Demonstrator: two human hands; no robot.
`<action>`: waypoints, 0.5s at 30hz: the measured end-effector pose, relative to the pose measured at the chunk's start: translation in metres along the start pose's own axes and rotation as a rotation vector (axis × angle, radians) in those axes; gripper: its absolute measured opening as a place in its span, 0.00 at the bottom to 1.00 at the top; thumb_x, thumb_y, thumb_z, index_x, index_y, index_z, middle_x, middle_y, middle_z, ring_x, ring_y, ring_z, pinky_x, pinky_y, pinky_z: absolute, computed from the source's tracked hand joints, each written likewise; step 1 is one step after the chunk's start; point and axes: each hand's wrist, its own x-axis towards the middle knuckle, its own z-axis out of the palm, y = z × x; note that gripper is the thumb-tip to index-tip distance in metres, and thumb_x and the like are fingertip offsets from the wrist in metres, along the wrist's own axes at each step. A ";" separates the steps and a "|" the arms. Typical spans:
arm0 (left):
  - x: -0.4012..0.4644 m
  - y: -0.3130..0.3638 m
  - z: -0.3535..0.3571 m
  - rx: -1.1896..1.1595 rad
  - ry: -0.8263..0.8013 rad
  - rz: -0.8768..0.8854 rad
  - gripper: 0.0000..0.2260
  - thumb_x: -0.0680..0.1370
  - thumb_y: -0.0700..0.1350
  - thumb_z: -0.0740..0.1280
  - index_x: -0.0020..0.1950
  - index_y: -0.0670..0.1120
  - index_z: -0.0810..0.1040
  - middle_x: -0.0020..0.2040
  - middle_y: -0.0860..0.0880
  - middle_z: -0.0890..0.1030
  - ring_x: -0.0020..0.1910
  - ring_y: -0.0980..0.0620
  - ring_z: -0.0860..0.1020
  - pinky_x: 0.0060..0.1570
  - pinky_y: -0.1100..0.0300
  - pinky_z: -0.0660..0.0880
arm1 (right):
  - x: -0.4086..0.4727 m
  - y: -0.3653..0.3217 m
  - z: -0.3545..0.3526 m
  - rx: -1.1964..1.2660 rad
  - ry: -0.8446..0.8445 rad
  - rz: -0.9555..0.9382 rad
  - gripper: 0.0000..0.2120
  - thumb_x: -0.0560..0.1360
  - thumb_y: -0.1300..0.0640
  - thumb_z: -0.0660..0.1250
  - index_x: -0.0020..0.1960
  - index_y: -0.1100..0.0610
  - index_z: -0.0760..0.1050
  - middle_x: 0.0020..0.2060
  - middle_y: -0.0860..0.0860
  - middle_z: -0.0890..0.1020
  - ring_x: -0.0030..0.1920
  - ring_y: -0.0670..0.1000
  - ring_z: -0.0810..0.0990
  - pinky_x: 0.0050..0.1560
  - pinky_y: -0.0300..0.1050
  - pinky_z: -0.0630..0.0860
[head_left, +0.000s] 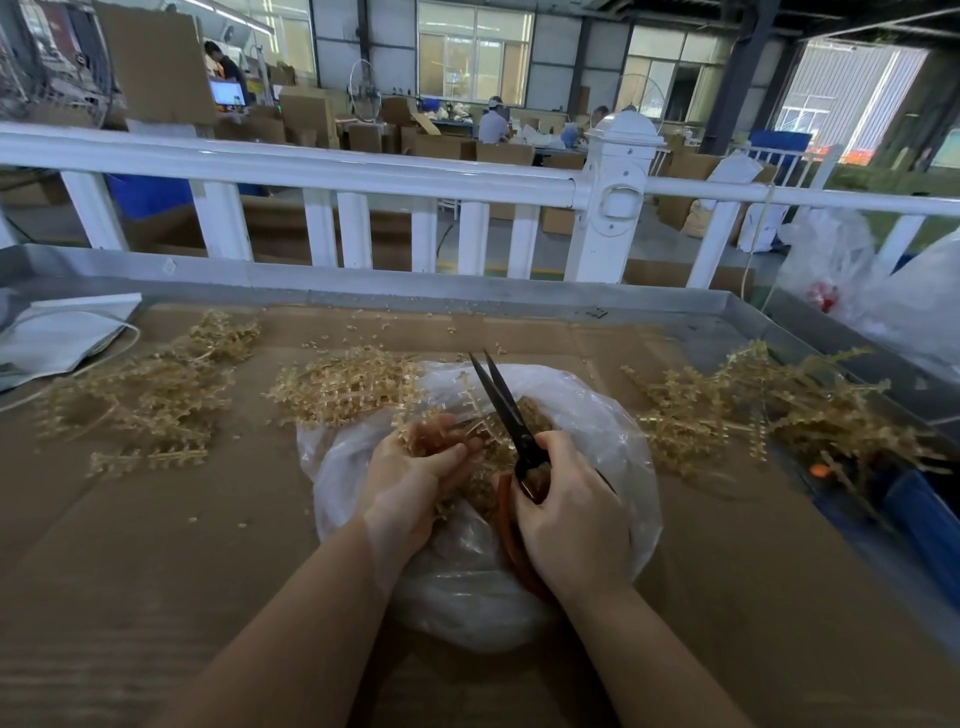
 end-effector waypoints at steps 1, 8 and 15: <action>0.000 0.000 0.000 -0.012 -0.006 0.000 0.12 0.72 0.23 0.63 0.54 0.34 0.74 0.42 0.40 0.82 0.39 0.48 0.84 0.35 0.60 0.80 | 0.000 0.000 0.000 0.006 0.007 0.000 0.11 0.73 0.53 0.71 0.53 0.51 0.73 0.42 0.46 0.81 0.43 0.45 0.79 0.39 0.31 0.67; -0.003 -0.004 -0.001 0.018 -0.012 0.087 0.09 0.71 0.25 0.66 0.44 0.38 0.76 0.38 0.44 0.83 0.39 0.49 0.84 0.36 0.61 0.80 | -0.002 0.001 0.000 0.024 0.034 -0.021 0.11 0.73 0.55 0.71 0.53 0.52 0.74 0.42 0.46 0.81 0.43 0.45 0.79 0.40 0.30 0.69; -0.006 -0.001 -0.001 0.061 -0.022 0.076 0.08 0.72 0.27 0.66 0.44 0.38 0.79 0.38 0.45 0.84 0.38 0.52 0.83 0.36 0.65 0.79 | -0.001 0.001 0.002 0.013 0.029 -0.020 0.11 0.72 0.55 0.71 0.53 0.52 0.74 0.41 0.46 0.81 0.42 0.45 0.80 0.39 0.29 0.67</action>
